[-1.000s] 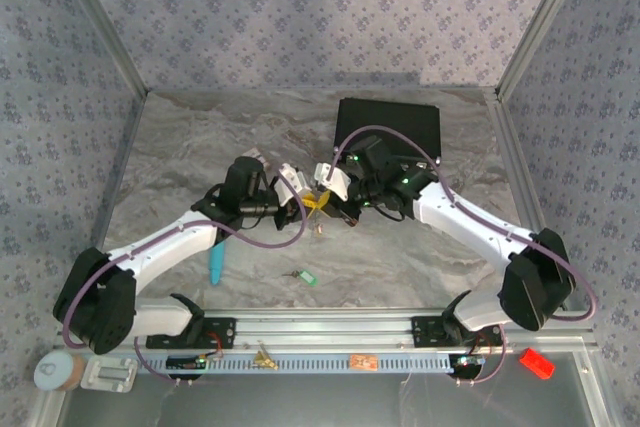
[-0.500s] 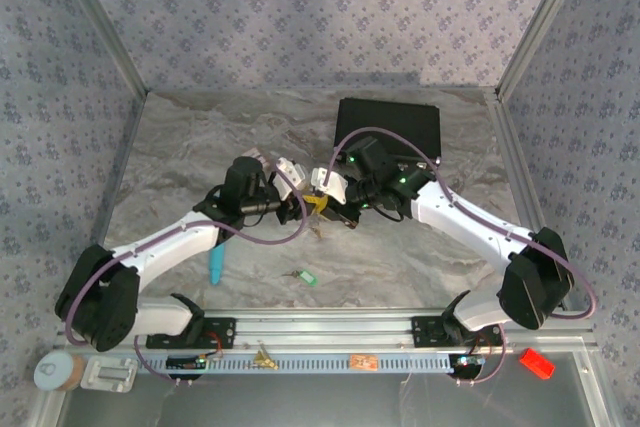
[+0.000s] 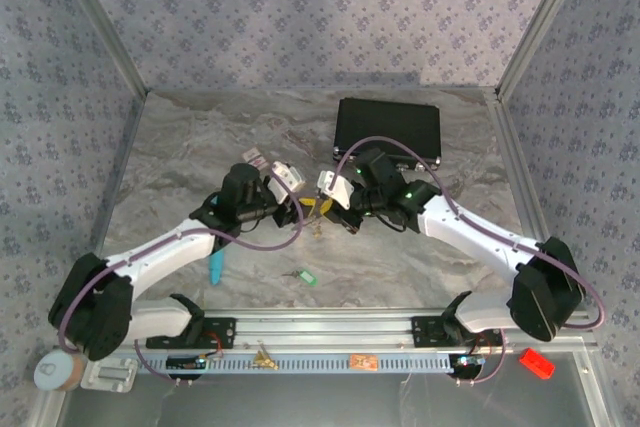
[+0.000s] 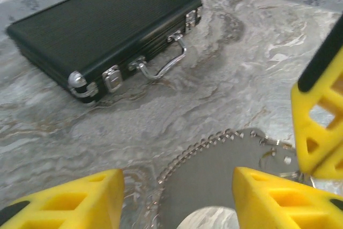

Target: Put the keys on the keyring

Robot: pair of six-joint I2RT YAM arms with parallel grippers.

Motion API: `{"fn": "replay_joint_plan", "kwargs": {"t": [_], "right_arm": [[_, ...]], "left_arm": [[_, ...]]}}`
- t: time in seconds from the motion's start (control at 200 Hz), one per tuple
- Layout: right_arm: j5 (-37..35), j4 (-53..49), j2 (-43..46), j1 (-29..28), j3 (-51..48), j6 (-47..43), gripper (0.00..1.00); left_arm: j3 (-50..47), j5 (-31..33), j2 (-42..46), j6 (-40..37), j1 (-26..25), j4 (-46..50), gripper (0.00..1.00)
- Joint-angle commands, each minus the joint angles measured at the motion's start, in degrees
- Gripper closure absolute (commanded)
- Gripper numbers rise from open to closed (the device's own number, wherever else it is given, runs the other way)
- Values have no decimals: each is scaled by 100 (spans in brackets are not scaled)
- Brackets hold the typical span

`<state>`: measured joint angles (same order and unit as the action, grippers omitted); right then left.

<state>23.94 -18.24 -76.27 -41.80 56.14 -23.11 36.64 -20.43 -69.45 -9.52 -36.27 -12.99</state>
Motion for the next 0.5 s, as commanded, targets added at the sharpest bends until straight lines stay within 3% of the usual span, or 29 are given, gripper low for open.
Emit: {"fn": "replay_joint_plan", "kwargs": {"t": [0.0, 0.055, 0.235, 0.495], "right_arm": [[54, 362, 161, 62, -59, 295, 100], [103, 387, 165, 72, -59, 303, 100], [378, 540, 187, 87, -107, 285, 100], [697, 532, 173, 68, -68, 123, 100]], "left_arm": [[-41, 292, 312, -186, -8, 246, 52], [-68, 21, 373, -227, -7, 368, 59], [-8, -1332, 218, -274, -4, 548, 66], [66, -2018, 53, -377, -4, 473, 70]]}}
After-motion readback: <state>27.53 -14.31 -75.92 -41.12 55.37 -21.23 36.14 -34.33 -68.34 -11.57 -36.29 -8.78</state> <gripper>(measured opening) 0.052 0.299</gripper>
